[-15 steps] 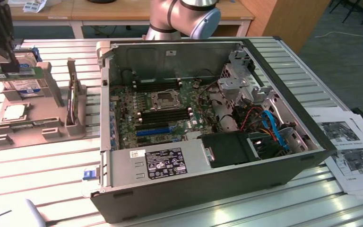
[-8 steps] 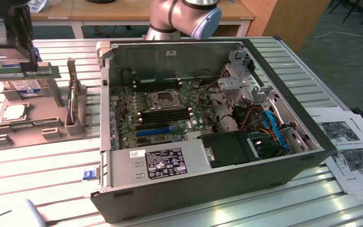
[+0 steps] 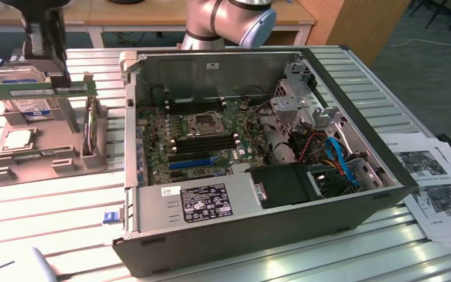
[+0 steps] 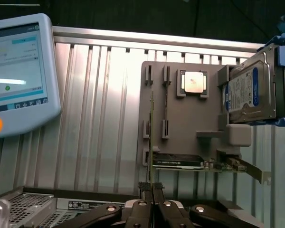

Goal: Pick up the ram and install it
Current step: 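Pick up the ram and move it above insertion slot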

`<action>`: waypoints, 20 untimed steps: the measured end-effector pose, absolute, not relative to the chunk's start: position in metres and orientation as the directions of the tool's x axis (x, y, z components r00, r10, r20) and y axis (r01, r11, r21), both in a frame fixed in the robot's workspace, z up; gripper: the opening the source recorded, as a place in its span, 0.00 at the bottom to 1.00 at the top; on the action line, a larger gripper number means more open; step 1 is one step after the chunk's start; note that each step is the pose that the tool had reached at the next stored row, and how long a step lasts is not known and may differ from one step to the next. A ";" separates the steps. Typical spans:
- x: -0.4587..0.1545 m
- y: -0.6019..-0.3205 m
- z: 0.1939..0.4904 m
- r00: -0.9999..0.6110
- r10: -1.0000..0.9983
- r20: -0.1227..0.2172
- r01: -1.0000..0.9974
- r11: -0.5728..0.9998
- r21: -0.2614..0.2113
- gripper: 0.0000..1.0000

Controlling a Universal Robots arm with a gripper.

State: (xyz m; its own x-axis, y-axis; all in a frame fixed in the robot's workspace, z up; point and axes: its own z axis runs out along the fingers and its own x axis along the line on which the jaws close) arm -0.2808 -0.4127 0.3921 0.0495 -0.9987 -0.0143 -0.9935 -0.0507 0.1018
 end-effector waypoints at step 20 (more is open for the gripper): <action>-0.200 -0.413 0.392 0.049 -0.999 -0.015 -0.992 -0.051 0.115 0.12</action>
